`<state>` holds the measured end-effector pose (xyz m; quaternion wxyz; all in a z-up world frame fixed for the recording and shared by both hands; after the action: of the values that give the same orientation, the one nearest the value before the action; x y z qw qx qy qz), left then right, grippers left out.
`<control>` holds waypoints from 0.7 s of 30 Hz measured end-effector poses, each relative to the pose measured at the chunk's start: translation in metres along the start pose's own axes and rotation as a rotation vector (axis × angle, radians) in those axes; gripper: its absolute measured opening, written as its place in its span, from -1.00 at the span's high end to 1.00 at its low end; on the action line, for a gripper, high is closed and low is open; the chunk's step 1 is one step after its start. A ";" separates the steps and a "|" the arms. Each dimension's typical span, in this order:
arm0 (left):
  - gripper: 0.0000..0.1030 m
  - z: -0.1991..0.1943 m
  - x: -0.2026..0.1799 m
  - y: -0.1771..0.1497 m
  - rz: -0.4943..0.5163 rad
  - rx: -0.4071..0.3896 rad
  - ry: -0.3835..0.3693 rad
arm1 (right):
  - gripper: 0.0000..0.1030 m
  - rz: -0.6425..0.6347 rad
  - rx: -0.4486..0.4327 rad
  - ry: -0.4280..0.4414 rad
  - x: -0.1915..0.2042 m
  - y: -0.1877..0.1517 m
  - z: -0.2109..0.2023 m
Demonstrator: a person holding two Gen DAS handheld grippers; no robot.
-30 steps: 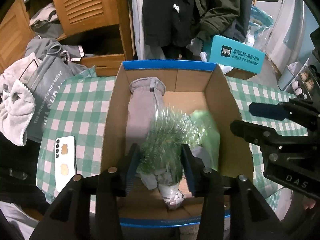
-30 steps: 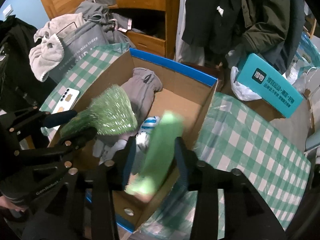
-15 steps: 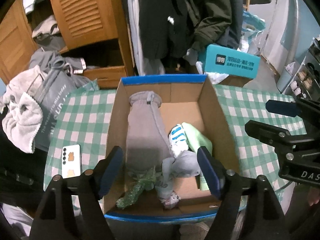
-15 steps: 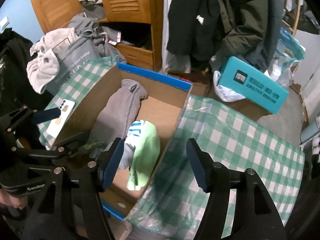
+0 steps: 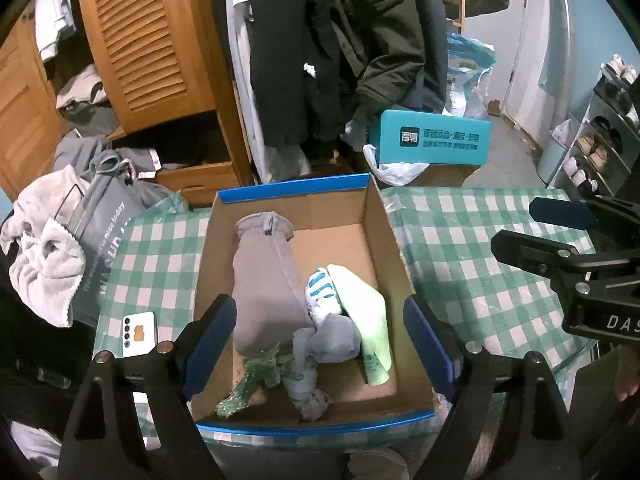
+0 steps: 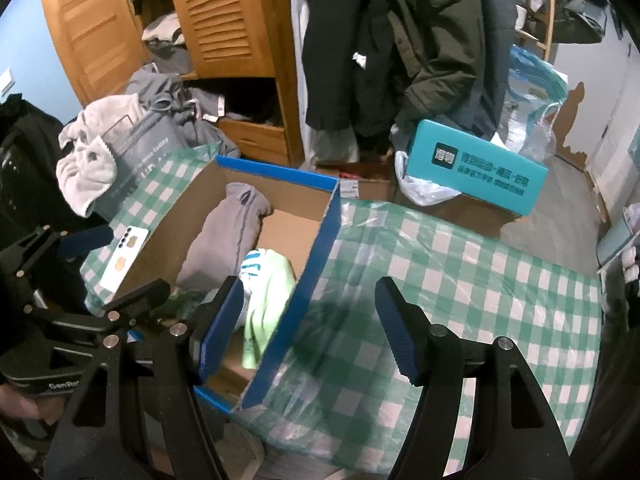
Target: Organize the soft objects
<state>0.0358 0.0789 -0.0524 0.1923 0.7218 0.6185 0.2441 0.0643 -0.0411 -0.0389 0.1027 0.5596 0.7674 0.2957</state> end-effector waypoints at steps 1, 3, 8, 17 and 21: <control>-0.68 0.000 -0.001 0.000 0.000 0.001 -0.002 | -0.31 0.002 -0.005 0.000 -0.002 0.000 -0.001; -0.68 0.001 -0.003 0.001 -0.001 0.008 -0.012 | -0.31 0.010 -0.017 0.002 -0.007 -0.001 -0.004; -0.68 0.004 -0.006 0.002 -0.002 0.019 -0.012 | -0.31 0.036 -0.022 -0.001 -0.020 -0.005 -0.004; -0.68 0.006 -0.016 0.003 0.024 0.015 -0.006 | -0.31 0.067 -0.020 -0.008 -0.034 -0.010 -0.006; -0.68 0.004 -0.023 0.004 0.035 0.015 -0.011 | -0.31 0.071 -0.027 -0.010 -0.037 -0.010 -0.009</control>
<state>0.0383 0.0563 -0.0560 0.1860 0.7352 0.6065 0.2389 0.0654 -0.0805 -0.0433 0.1036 0.5866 0.7423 0.3068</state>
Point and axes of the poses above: each gripper's, at about its wrist camera, not at the fingertips, and z roughly the way its jaws point, x to its left, y to its top, the point moved 9 cm from there along z, roughly the way its jaws point, and after that the axes turned 6 degrees about z, right-handed, at the moved point
